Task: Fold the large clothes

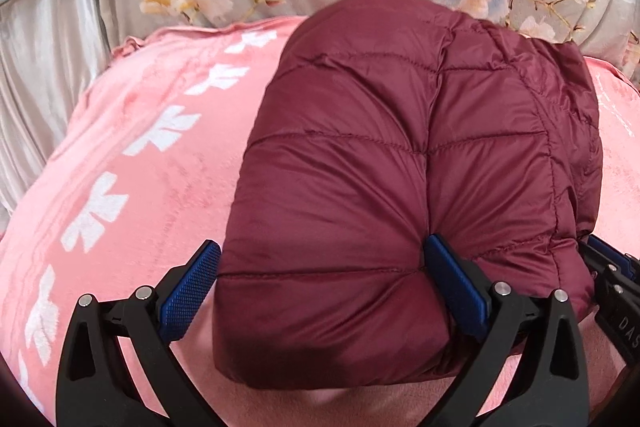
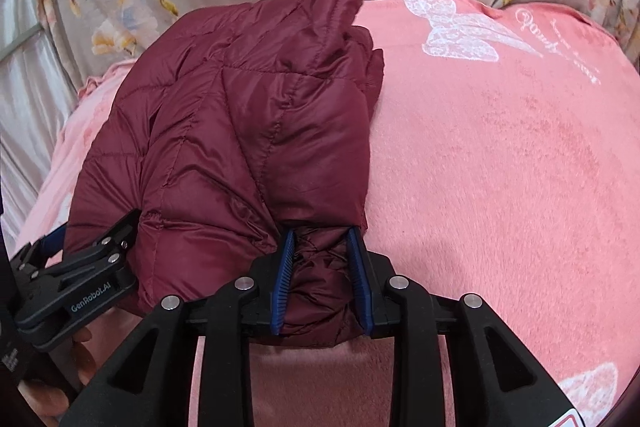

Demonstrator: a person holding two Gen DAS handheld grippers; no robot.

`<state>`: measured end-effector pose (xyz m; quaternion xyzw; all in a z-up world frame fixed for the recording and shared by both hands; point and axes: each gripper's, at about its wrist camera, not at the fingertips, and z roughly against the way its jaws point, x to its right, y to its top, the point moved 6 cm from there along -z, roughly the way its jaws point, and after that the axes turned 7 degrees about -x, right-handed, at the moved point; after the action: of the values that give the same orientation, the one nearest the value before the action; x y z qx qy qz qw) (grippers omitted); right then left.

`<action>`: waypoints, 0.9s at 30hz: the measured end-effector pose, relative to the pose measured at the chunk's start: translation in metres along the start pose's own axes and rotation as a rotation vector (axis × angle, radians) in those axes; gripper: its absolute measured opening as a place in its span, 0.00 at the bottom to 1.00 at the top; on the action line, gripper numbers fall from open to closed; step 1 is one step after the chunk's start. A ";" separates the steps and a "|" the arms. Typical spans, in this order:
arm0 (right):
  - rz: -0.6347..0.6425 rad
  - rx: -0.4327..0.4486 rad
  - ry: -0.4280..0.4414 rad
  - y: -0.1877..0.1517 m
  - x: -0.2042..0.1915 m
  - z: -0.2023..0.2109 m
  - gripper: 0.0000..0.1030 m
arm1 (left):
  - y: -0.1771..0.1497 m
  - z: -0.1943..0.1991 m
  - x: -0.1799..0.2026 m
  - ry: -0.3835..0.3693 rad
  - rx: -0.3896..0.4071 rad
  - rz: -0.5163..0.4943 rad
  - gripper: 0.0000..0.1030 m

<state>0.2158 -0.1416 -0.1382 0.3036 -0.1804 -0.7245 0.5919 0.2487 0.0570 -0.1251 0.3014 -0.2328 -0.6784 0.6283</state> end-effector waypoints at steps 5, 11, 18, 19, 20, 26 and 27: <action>-0.068 0.076 -0.049 -0.005 0.012 0.028 0.69 | -0.008 0.021 -0.004 0.017 0.029 0.019 0.96; 0.032 0.094 -0.066 -0.029 -0.007 0.065 0.69 | -0.028 0.051 -0.007 -0.009 0.025 0.012 0.95; 0.158 0.113 -0.107 -0.060 -0.037 0.093 0.69 | -0.055 0.072 -0.002 0.005 -0.013 -0.018 0.95; 0.157 0.112 -0.107 -0.062 -0.038 0.096 0.69 | -0.058 0.075 -0.003 0.003 -0.018 -0.016 0.95; 0.152 0.109 -0.105 -0.063 -0.037 0.098 0.69 | -0.061 0.079 -0.004 0.002 -0.025 -0.013 0.95; 0.098 0.055 -0.112 -0.085 -0.028 0.112 0.69 | -0.079 0.100 -0.013 0.011 -0.065 0.018 0.95; 0.094 0.051 -0.117 -0.089 -0.029 0.114 0.69 | -0.081 0.105 -0.014 0.012 -0.065 0.025 0.95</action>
<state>0.0784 -0.1041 -0.1011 0.2668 -0.2470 -0.7078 0.6057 0.1178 0.0723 -0.1058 0.2821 -0.2105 -0.6758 0.6476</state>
